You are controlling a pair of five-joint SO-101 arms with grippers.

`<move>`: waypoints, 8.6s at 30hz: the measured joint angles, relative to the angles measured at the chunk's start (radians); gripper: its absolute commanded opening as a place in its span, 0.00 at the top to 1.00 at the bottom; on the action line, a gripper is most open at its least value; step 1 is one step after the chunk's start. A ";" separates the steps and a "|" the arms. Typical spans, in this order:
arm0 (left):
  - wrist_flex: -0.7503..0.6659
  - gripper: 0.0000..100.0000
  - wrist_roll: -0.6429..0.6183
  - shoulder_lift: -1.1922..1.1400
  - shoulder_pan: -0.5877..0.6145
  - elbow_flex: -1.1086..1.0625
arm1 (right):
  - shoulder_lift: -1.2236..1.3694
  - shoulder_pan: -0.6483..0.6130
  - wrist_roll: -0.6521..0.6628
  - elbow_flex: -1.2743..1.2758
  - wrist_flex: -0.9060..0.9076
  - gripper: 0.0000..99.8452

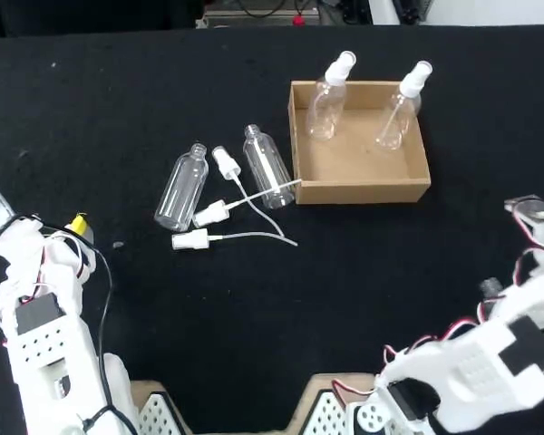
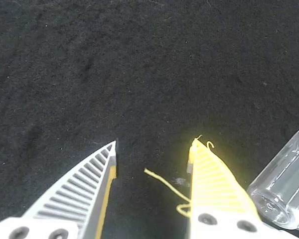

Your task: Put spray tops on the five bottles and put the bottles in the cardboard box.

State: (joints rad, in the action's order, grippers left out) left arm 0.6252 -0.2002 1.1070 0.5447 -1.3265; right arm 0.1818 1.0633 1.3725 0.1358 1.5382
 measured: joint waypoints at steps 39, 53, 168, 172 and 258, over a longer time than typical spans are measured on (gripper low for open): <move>0.000 0.77 0.000 0.000 0.000 0.000 | 0.035 -0.103 -0.109 -0.072 0.026 0.73; 0.000 0.77 0.000 0.000 0.000 0.000 | -0.020 -0.100 -0.109 0.149 -0.048 0.69; 0.000 0.77 0.000 0.000 0.002 0.000 | -0.591 -0.384 -1.275 1.482 -2.127 0.70; 0.000 0.77 0.000 0.000 0.002 0.000 | -0.592 -0.384 -1.275 1.482 -2.127 0.70; -0.003 0.77 0.000 0.000 -0.003 0.000 | -1.603 -0.417 -1.178 1.277 -0.884 0.90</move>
State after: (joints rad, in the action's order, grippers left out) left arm 0.6222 -0.2002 1.1070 0.5416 -1.3265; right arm -1.4216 0.6460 0.1941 1.4124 0.6544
